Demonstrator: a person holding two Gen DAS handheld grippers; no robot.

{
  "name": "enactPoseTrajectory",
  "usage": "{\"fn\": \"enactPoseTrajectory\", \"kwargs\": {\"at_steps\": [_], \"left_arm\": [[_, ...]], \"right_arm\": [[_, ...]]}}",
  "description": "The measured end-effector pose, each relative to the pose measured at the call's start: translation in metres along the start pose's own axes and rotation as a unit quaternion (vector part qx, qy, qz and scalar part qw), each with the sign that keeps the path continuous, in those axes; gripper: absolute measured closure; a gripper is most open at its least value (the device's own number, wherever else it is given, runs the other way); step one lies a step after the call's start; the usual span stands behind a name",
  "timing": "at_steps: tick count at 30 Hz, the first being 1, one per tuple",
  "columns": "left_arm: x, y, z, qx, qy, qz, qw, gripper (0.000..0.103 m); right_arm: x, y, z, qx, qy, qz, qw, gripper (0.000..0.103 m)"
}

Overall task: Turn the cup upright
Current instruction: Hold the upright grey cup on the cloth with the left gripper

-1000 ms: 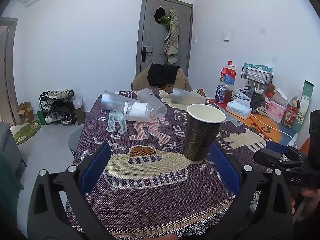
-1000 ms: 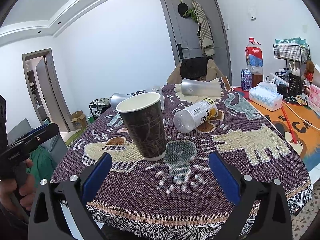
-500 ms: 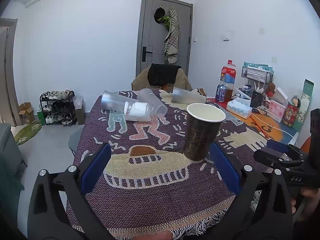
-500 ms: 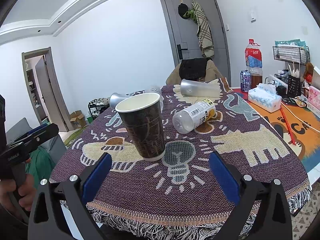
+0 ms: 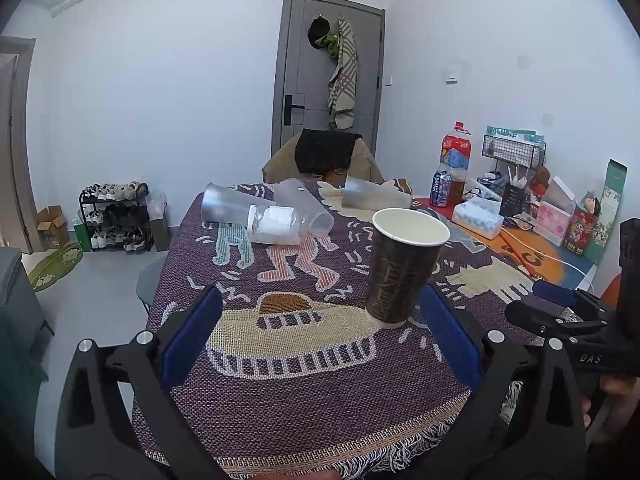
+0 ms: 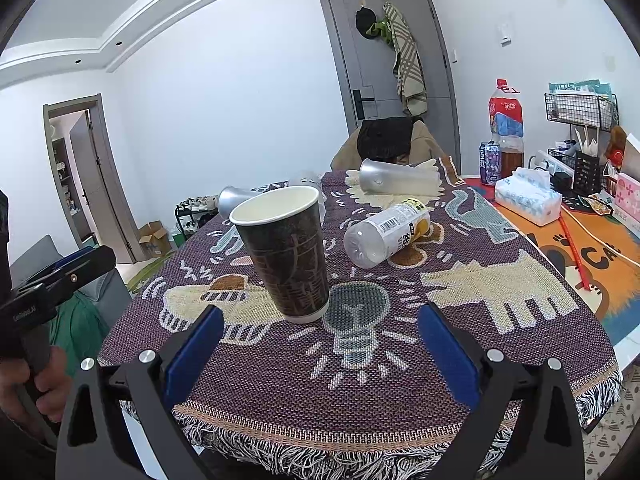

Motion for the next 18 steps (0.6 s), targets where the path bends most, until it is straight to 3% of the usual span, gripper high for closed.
{"fn": "enactPoseTrajectory", "kwargs": {"at_steps": [18], "left_arm": [[0.0008, 0.0009, 0.0026, 0.004, -0.005, 0.006, 1.0000, 0.005]], "right_arm": [[-0.0008, 0.0016, 0.0013, 0.003, 0.002, 0.004, 1.000, 0.007]]}}
Point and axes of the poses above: each gripper's, at about its wrist camera, not at the fingertips, and x roughly against the way its jaws point, y to its left, z to its underside, the point moved 7 cm from there along -x, roughly the way its jaws point, and after that the axes turned 9 degrees about y, right-handed, at the moved point
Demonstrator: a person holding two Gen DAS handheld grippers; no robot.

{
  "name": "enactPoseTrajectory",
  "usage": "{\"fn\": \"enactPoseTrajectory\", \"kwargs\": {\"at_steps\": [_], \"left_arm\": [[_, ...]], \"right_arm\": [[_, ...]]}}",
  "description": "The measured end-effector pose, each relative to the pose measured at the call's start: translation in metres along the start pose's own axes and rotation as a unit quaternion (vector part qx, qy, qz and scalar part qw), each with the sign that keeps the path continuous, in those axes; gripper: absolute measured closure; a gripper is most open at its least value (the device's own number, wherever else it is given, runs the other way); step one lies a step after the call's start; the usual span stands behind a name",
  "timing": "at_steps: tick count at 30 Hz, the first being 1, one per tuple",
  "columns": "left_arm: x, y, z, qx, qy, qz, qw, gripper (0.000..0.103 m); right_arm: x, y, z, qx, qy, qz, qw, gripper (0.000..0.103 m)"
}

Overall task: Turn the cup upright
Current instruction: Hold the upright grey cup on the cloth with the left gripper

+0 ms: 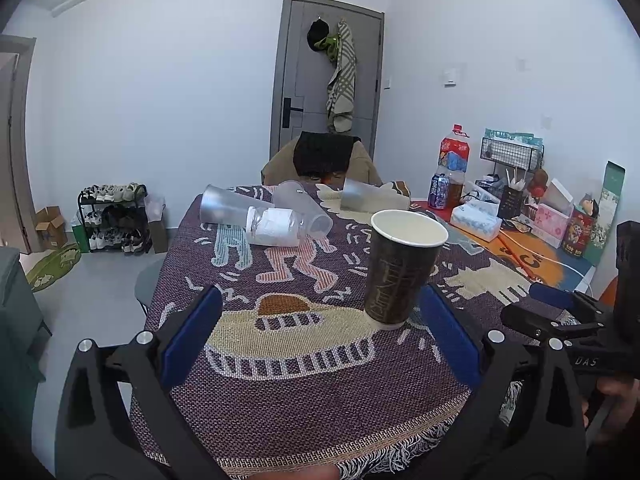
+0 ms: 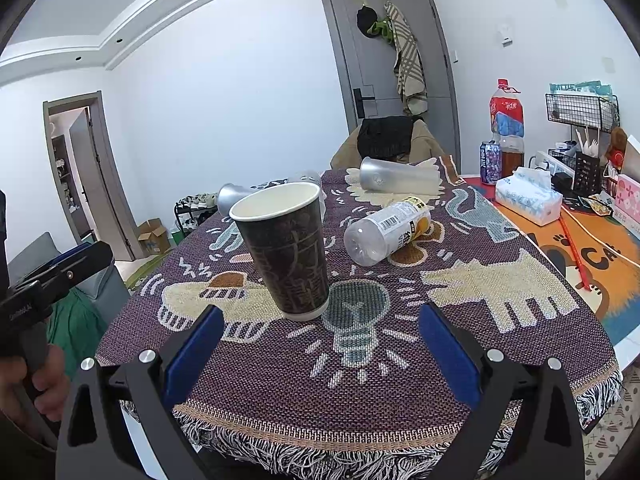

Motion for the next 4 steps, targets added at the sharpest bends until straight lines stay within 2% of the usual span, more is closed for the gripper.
{"fn": "enactPoseTrajectory", "kwargs": {"at_steps": [4], "left_arm": [[0.0014, 0.0022, -0.0003, 0.003, -0.002, -0.001, 1.0000, 0.005]], "right_arm": [[-0.0015, 0.0001, 0.0004, -0.001, 0.001, -0.002, 1.000, 0.007]]}}
Point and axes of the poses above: each gripper's, at about its wrist camera, not at the fingertips, and x roughly against the way its jaws point, y to its left, z to its underside, the point moved 7 cm from there along -x, roughly the way its jaws point, and after that the axes turned 9 degrees about y, right-handed, at the moved point
